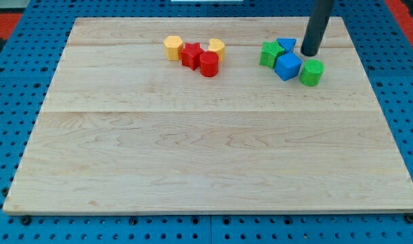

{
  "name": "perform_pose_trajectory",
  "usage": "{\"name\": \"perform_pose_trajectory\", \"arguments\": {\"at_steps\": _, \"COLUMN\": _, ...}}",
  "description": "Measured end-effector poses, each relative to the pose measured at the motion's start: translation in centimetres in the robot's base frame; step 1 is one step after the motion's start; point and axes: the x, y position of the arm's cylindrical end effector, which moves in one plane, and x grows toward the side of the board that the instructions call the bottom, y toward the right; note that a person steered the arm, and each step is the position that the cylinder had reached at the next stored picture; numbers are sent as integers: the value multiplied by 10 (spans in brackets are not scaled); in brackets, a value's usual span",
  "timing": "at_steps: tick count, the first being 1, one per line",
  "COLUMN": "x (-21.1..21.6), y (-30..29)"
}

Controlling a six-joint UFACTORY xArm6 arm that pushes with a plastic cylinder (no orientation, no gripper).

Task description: Place the blue triangle to the top of the green circle

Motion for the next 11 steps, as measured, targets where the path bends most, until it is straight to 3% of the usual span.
{"name": "perform_pose_trajectory", "arguments": {"at_steps": 1, "x": -35, "y": -7}}
{"name": "perform_pose_trajectory", "arguments": {"at_steps": 3, "x": 16, "y": -171}}
{"name": "perform_pose_trajectory", "arguments": {"at_steps": 7, "x": 0, "y": -104}}
{"name": "perform_pose_trajectory", "arguments": {"at_steps": 8, "x": -26, "y": -18}}
{"name": "perform_pose_trajectory", "arguments": {"at_steps": 9, "x": -21, "y": 14}}
{"name": "perform_pose_trajectory", "arguments": {"at_steps": 10, "x": 16, "y": -27}}
{"name": "perform_pose_trajectory", "arguments": {"at_steps": 11, "x": 80, "y": -44}}
